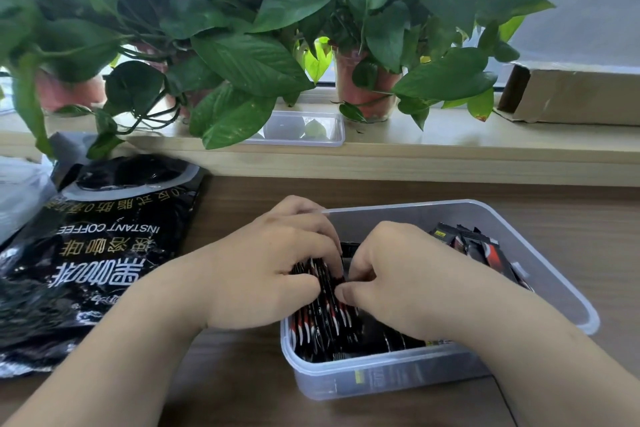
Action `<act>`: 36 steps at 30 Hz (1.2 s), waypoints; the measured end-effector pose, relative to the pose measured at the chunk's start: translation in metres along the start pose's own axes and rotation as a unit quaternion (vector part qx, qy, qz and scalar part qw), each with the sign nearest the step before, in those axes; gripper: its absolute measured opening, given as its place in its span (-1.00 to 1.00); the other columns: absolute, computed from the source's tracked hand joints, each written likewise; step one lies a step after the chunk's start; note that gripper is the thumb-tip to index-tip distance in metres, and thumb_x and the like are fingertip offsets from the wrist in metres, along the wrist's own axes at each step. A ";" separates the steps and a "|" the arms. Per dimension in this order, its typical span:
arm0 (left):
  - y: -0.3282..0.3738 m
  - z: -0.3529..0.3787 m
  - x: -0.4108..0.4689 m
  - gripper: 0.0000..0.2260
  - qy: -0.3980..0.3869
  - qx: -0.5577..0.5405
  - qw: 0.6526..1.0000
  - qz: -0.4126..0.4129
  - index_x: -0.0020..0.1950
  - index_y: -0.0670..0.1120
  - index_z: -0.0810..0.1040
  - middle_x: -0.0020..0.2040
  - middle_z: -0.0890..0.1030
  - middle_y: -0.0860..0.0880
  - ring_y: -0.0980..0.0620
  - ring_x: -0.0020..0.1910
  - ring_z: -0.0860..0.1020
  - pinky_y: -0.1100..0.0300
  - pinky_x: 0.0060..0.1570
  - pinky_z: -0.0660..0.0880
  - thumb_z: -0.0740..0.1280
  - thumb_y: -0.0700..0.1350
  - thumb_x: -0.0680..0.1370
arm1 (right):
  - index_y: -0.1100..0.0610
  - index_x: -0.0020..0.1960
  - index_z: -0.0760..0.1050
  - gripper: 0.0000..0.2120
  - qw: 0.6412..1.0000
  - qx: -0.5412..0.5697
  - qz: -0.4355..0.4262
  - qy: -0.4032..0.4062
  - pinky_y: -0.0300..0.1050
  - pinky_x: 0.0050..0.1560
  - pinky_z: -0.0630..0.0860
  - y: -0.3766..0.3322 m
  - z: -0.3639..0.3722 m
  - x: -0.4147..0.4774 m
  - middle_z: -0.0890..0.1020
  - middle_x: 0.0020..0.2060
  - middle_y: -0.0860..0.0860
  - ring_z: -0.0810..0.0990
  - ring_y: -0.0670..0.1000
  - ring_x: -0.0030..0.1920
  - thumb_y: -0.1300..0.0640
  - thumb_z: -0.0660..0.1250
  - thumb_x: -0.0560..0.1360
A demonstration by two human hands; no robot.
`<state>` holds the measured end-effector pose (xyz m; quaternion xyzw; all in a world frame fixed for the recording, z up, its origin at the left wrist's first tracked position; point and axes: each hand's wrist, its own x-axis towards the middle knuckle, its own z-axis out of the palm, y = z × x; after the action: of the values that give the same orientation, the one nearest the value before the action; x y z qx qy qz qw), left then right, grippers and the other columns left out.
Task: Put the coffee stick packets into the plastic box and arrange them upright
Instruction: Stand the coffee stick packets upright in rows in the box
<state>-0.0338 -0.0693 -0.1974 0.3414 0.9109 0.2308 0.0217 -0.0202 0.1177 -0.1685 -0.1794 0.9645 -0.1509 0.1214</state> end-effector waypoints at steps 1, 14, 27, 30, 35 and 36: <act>0.001 -0.001 0.000 -0.50 -0.004 0.000 1.000 -0.002 0.08 0.12 0.63 0.19 0.51 0.28 0.20 0.46 0.15 0.14 0.48 0.11 0.05 0.05 0.27 | 0.10 -0.29 0.62 -0.69 1.000 -0.002 0.001 -0.013 -0.21 -0.43 0.35 0.001 0.000 0.000 0.50 -0.48 -0.05 0.46 -0.06 -0.42 -0.09 0.39 0.52; 0.021 -0.003 0.000 -0.68 0.105 0.086 0.979 0.154 -0.13 -0.02 0.68 -0.09 0.65 0.17 0.07 0.07 0.50 -0.06 0.07 0.35 0.14 -0.10 0.34 | -0.03 -0.13 0.72 -0.86 0.996 0.058 -0.068 0.013 -0.45 -0.49 0.32 0.029 -0.032 -0.009 0.65 -0.46 -0.17 0.47 -0.23 -0.53 0.10 0.39 0.53; 0.023 0.004 0.002 -0.50 -0.022 0.098 0.992 0.081 0.22 0.17 0.62 0.11 0.63 0.25 0.22 0.18 0.47 0.06 0.24 0.28 0.08 0.10 0.37 | -0.06 0.27 0.56 -0.68 0.990 -0.089 -0.100 0.038 -0.11 0.23 0.47 0.046 -0.011 0.018 0.62 0.17 -0.13 0.52 -0.03 0.20 0.01 0.38 0.52; 0.024 0.004 0.001 -0.56 -0.022 0.107 0.991 0.074 0.10 0.22 0.67 0.00 0.61 0.24 0.24 0.08 0.45 0.09 0.19 0.26 0.10 0.10 0.37 | 0.02 0.09 0.60 -0.81 0.987 -0.136 -0.079 0.018 0.01 0.10 0.51 0.044 -0.006 0.021 0.55 0.03 -0.04 0.52 0.07 0.08 -0.04 0.36 0.53; 0.025 0.004 0.001 -0.57 -0.042 0.109 0.992 0.055 -0.02 0.20 0.69 0.04 0.63 0.31 0.25 0.14 0.44 0.07 0.23 0.25 0.05 0.13 0.37 | -0.02 0.12 0.59 -0.74 0.985 -0.163 -0.063 0.009 0.03 0.12 0.52 0.041 -0.005 0.017 0.55 0.02 -0.03 0.50 0.05 0.10 -0.09 0.36 0.49; 0.025 0.004 0.001 -0.56 -0.044 0.109 0.992 0.052 -0.02 0.20 0.69 0.04 0.63 0.33 0.25 0.14 0.44 0.07 0.23 0.25 0.04 0.13 0.36 | -0.02 0.10 0.58 -0.73 0.986 -0.157 -0.055 0.012 0.04 0.08 0.55 0.040 -0.006 0.015 0.56 0.00 -0.03 0.53 0.06 0.07 -0.10 0.38 0.47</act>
<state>-0.0185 -0.0505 -0.1897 0.3985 0.9097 0.1158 0.0123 -0.0479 0.1486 -0.1789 -0.2470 0.9664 -0.0064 0.0712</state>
